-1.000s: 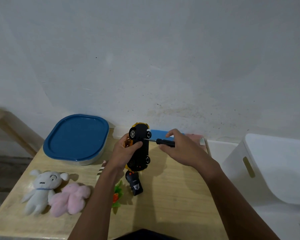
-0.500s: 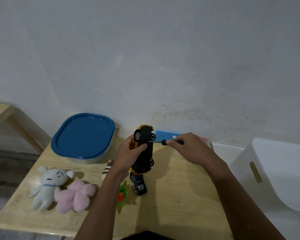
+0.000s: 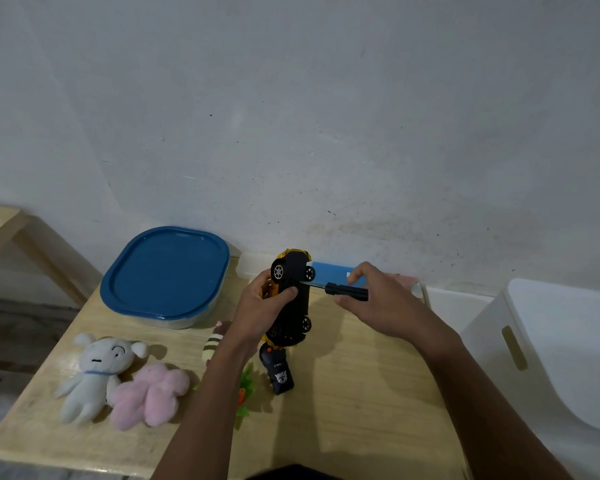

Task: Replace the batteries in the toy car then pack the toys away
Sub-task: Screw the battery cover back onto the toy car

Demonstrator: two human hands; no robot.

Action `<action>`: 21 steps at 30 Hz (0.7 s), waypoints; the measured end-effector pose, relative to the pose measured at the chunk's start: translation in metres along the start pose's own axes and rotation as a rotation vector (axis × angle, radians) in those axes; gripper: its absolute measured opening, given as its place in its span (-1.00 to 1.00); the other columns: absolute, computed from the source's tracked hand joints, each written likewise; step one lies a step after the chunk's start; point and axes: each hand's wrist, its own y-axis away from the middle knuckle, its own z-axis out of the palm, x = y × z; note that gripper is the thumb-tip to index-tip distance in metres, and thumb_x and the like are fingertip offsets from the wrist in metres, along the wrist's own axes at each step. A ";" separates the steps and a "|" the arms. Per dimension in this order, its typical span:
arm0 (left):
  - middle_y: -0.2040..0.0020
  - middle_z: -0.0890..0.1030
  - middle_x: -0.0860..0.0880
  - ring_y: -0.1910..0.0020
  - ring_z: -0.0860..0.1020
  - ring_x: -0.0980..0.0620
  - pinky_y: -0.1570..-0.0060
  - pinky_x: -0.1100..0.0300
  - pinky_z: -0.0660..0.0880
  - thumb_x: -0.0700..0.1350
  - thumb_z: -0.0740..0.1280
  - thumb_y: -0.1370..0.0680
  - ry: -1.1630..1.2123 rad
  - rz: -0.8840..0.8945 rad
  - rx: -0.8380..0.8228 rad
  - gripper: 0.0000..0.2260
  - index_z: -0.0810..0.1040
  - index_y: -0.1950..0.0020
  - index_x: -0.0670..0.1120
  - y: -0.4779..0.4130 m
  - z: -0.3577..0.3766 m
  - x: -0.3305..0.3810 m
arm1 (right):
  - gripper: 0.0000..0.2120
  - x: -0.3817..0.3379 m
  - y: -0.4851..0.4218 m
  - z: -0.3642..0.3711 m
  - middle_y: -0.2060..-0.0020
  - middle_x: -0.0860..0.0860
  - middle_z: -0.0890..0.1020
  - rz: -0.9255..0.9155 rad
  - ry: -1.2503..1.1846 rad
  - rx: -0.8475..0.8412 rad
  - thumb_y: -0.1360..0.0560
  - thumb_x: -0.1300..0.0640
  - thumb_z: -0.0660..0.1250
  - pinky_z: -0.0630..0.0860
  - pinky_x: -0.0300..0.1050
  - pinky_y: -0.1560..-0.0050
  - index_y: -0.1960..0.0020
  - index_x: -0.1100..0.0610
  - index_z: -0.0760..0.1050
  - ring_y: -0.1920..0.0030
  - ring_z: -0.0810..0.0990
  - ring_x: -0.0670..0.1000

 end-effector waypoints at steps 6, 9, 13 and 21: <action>-0.01 0.69 -0.01 -0.05 0.65 -0.04 -0.11 -0.01 0.59 -0.16 0.45 -0.50 0.009 -0.006 -0.040 -0.76 0.61 -0.08 0.13 0.000 0.000 -0.001 | -0.66 0.003 -0.003 -0.003 0.33 -0.06 0.55 0.001 0.026 0.097 -0.56 -0.22 0.21 0.42 -0.15 0.27 0.19 0.01 0.48 0.35 0.49 -0.11; -0.02 0.69 -0.01 -0.05 0.65 -0.03 -0.12 0.00 0.59 -0.15 0.45 -0.50 0.017 -0.007 -0.045 -0.76 0.61 -0.09 0.14 -0.001 0.001 -0.001 | -0.69 0.004 0.000 -0.001 0.17 -0.11 0.57 0.014 0.024 0.049 -0.51 -0.26 0.26 0.47 -0.16 0.23 -0.09 -0.07 0.40 0.20 0.58 -0.10; -0.03 0.68 0.00 -0.06 0.64 -0.02 -0.15 -0.03 0.57 -0.13 0.45 -0.50 0.008 -0.011 -0.050 -0.75 0.60 -0.10 0.16 -0.003 0.001 -0.001 | -0.81 0.004 0.001 -0.002 0.18 -0.12 0.56 -0.005 0.019 0.028 -0.54 -0.14 0.30 0.41 -0.23 0.31 -0.06 -0.06 0.43 0.26 0.56 -0.12; -0.03 0.69 0.02 -0.07 0.65 -0.02 -0.19 -0.08 0.55 -0.11 0.45 -0.49 -0.030 0.000 -0.095 -0.75 0.60 -0.12 0.16 -0.006 0.000 -0.001 | -0.70 -0.004 0.004 0.002 0.23 -0.15 0.50 0.031 -0.018 0.011 -0.56 -0.17 0.25 0.40 -0.23 0.28 -0.18 -0.02 0.44 0.25 0.54 -0.13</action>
